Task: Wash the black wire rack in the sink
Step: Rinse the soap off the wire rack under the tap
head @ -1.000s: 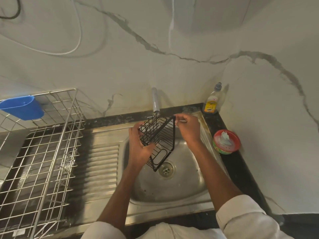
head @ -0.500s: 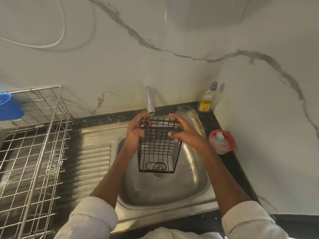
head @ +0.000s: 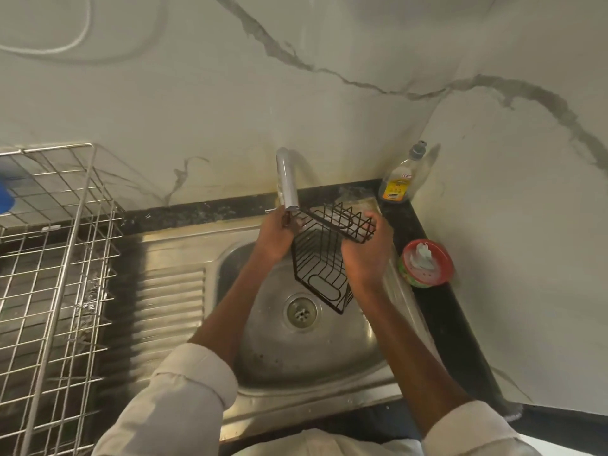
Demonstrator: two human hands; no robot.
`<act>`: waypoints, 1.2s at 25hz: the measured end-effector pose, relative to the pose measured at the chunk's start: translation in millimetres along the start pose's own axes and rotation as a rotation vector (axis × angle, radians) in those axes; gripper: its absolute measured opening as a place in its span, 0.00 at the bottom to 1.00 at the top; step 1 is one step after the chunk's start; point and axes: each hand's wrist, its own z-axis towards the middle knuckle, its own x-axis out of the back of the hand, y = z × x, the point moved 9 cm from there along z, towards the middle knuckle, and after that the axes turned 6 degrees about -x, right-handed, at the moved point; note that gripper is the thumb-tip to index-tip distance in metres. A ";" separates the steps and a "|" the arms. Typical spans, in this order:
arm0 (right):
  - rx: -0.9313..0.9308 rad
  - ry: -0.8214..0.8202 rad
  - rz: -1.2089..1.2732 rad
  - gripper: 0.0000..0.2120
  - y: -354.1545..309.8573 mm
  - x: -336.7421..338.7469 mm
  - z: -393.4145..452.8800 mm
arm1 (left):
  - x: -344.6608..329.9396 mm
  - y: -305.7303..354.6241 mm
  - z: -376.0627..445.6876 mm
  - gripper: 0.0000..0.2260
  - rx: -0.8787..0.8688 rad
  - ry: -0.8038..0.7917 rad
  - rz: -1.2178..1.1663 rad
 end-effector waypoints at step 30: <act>0.181 -0.043 0.115 0.29 41.7 63.2 -30.3 | -58.6 -102.2 -47.8 0.11 0.552 0.014 -0.740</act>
